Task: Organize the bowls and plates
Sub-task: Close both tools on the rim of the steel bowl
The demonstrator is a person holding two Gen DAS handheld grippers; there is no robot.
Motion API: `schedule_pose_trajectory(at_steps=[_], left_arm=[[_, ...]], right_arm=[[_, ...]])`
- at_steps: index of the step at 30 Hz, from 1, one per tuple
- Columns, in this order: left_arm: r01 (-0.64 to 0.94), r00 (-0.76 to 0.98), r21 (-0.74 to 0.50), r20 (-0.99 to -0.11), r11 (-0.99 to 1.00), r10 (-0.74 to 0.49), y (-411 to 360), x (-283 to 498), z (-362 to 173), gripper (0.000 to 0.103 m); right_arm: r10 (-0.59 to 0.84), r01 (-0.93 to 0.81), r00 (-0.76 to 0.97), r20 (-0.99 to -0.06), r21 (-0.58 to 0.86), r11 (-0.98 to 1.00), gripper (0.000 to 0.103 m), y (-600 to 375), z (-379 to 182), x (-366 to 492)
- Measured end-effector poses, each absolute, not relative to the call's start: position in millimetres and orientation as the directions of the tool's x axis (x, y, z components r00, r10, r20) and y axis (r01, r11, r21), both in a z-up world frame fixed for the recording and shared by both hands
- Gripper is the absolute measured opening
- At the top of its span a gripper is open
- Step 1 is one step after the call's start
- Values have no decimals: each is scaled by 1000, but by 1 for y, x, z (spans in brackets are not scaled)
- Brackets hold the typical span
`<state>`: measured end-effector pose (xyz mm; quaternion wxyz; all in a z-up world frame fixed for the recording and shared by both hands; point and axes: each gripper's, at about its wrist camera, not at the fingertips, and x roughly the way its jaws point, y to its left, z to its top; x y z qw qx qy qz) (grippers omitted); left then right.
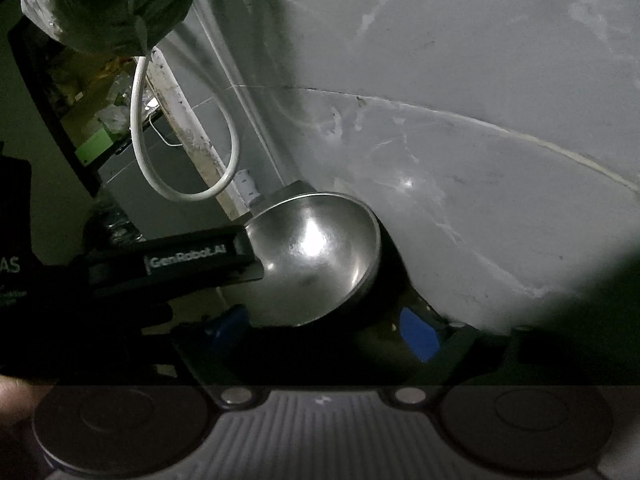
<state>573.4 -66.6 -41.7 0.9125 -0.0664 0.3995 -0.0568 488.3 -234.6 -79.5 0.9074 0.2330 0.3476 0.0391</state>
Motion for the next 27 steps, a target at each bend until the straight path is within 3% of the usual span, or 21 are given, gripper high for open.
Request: schedule_pose_trajectory(at_steps=[3, 6, 7, 8, 10, 13, 21, 27], left_arm=[[57, 664, -170, -729, 984, -165, -69, 578, -45, 85], [53, 661, -181, -731, 982, -170, -70, 580, -48, 64], [53, 660, -189, -730, 981, -176, -71, 579, -49, 49], [56, 653, -196, -734, 979, -185, -71, 580, -50, 40], [66, 642, -204, -741, 977, -198, -71, 581, -53, 34], [85, 633, -220, -741, 972, -223, -71, 578, -54, 15], [73, 634, -229, -740, 971, -223, -59, 558, -48, 15], [55, 703, -229, -682, 972, -200, -44, 522, -21, 15]], right_arm=[[229, 96, 751, -620, 445, 890, 78, -235, -81, 492], [225, 98, 750, -622, 440, 892, 71, -235, -81, 495], [225, 98, 749, -623, 440, 893, 67, -236, -81, 497], [226, 98, 748, -625, 440, 893, 62, -236, -81, 497], [232, 93, 744, -626, 441, 892, 58, -236, -82, 499], [256, 81, 725, -639, 449, 890, 50, -238, -84, 503], [304, 30, 708, -638, 456, 889, 42, -233, -80, 494], [335, -61, 756, -563, 448, 892, 41, -226, -54, 466]])
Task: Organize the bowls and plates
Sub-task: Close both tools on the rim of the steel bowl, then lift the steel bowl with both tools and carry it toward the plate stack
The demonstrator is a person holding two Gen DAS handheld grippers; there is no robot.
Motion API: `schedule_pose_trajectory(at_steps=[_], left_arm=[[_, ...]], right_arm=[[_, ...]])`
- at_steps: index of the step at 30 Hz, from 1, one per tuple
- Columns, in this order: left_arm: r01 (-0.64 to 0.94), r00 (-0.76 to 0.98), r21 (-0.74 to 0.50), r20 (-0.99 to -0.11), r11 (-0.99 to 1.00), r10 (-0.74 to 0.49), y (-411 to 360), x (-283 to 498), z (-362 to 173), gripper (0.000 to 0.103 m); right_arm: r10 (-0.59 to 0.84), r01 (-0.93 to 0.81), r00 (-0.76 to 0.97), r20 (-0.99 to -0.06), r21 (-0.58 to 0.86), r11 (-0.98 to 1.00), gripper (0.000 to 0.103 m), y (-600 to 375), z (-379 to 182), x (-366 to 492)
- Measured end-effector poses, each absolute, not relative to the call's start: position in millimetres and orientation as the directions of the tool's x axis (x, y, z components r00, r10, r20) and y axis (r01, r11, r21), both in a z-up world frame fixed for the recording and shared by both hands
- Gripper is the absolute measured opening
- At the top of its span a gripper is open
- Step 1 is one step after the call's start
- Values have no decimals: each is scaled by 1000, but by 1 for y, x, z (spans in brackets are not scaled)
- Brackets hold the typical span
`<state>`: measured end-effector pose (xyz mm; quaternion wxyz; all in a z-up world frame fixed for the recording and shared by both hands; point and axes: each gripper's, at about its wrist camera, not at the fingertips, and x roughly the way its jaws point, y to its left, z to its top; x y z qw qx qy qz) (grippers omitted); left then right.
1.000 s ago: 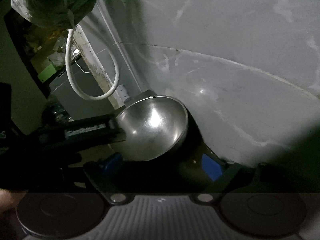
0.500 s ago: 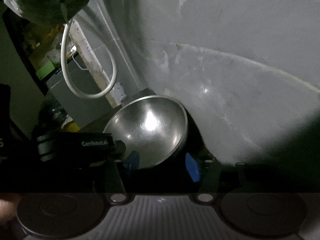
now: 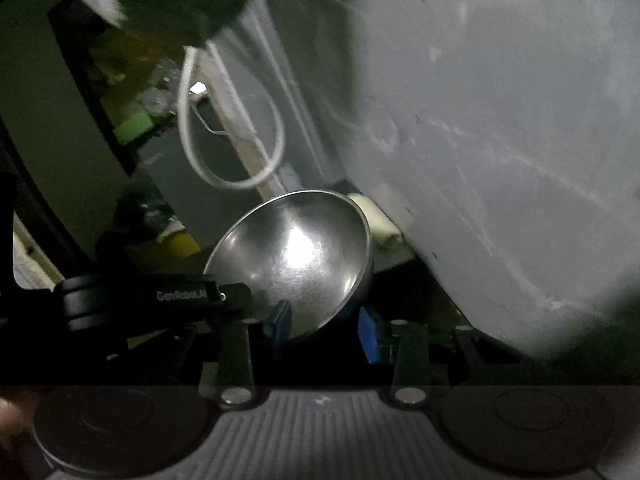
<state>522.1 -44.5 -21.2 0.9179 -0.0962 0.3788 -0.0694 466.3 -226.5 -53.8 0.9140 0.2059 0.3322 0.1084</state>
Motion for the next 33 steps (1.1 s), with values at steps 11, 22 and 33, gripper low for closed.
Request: schedule_pose_trajectory(at_steps=[11, 22, 33], left_arm=[[91, 804, -219, -559, 972, -201, -35, 420, 45, 17], [154, 830, -207, -503, 966, -240, -32, 286, 95, 19], [135, 807, -221, -541, 966, -237, 9, 181, 85, 20]], right_arm=[[344, -145, 827, -445, 423, 895, 37, -227, 10, 377], [302, -140, 865, -401, 385, 912, 36, -225, 68, 255], [356, -209, 831, -427, 353, 912, 36, -194, 75, 148]])
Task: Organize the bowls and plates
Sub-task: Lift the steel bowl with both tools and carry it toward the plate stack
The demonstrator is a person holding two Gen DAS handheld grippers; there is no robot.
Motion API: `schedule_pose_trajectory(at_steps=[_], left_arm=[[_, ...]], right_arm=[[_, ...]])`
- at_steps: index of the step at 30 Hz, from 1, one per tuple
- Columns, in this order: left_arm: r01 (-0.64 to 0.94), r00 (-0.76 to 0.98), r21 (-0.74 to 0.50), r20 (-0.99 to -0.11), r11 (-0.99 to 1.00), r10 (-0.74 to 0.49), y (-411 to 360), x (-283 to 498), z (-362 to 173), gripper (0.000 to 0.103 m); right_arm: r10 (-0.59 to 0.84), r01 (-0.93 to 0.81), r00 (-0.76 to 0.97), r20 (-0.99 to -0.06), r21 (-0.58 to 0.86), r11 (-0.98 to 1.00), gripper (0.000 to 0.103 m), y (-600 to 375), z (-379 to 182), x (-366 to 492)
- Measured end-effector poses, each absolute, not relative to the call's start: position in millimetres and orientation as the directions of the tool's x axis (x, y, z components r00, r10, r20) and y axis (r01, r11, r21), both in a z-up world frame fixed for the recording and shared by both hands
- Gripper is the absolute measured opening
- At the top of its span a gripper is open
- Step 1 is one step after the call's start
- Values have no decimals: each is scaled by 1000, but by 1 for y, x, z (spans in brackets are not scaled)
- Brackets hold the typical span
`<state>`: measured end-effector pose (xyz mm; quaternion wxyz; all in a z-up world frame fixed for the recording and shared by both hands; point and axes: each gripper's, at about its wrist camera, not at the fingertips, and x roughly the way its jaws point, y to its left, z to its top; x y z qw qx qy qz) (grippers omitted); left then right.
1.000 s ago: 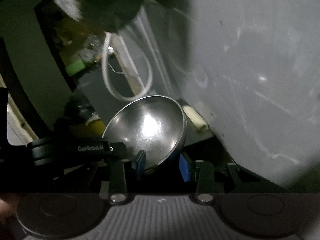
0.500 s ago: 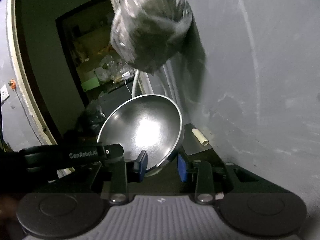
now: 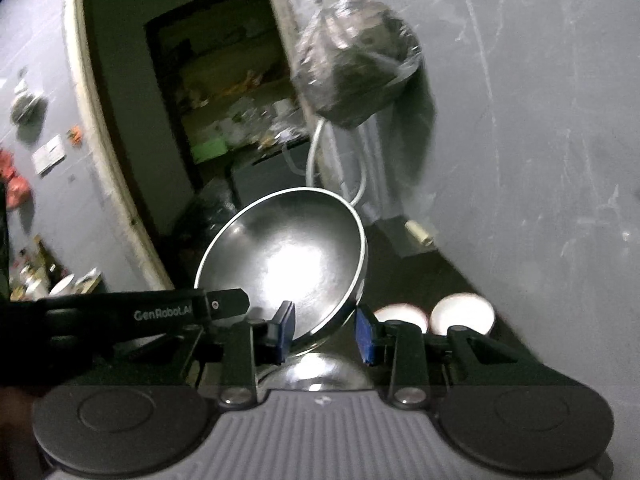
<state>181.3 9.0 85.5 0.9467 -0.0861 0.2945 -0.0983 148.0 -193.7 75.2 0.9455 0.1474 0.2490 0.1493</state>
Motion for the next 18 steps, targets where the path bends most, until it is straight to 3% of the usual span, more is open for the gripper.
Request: schedule_pose_trajectory(at_steps=[18], left_arm=[[-45, 603, -195, -787, 980, -129, 21, 50, 9, 21]], right_arm=[[579, -441, 479, -659, 390, 808, 39, -188, 10, 63]])
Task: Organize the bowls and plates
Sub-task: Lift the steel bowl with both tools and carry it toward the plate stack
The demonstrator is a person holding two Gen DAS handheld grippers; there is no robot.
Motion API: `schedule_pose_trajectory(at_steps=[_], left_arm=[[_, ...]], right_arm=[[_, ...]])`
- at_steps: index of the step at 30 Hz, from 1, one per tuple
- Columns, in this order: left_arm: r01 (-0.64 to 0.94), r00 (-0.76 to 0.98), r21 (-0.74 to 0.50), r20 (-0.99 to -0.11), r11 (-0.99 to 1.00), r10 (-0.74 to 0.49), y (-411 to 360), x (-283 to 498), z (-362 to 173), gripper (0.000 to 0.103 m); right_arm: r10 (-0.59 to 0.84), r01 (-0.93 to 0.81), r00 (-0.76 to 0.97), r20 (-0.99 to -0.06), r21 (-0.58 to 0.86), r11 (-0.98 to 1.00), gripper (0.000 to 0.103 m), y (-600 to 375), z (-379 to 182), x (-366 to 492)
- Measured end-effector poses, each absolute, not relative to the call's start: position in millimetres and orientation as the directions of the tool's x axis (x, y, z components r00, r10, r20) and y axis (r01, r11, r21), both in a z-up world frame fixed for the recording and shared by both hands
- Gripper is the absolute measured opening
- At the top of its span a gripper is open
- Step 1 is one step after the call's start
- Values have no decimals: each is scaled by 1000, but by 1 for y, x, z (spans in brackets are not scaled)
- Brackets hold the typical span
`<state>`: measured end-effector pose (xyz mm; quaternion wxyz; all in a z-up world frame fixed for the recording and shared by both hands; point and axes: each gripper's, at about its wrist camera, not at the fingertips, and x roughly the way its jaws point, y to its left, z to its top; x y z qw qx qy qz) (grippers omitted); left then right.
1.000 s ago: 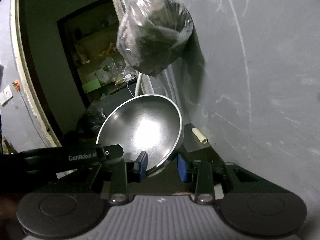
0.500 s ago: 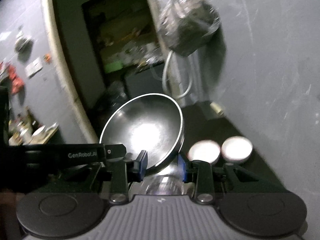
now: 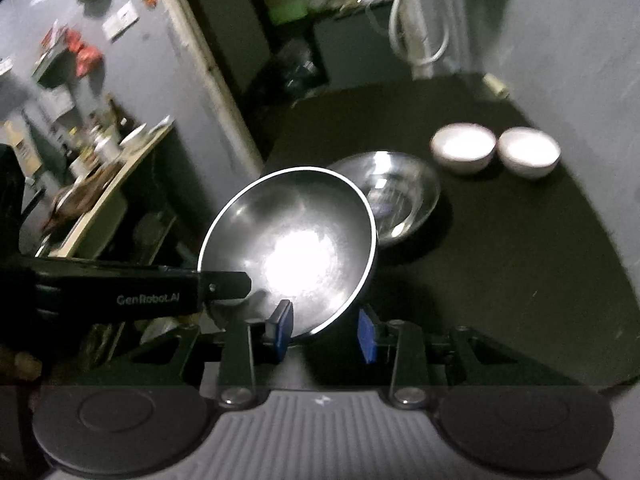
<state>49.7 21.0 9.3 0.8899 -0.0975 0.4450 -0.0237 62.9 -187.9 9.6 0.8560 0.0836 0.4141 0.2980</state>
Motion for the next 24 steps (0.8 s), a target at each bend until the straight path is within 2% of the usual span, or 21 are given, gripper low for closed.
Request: schedule_pose_trajectory(at_steps=[11, 18, 24], left_arm=[[-178, 534, -138, -845, 974, -22, 34, 39, -6, 22], [-150, 490, -103, -871, 983, -17, 54, 60, -17, 22], [-123, 484, -123, -873, 985, -49, 70, 65, -20, 23]], right_arm=[[633, -516, 344, -694, 423, 745, 39, -165, -9, 74], [602, -529, 309, -736, 392, 752, 39, -132, -14, 87], [560, -518, 320, -764, 354, 779, 38, -113, -13, 89]])
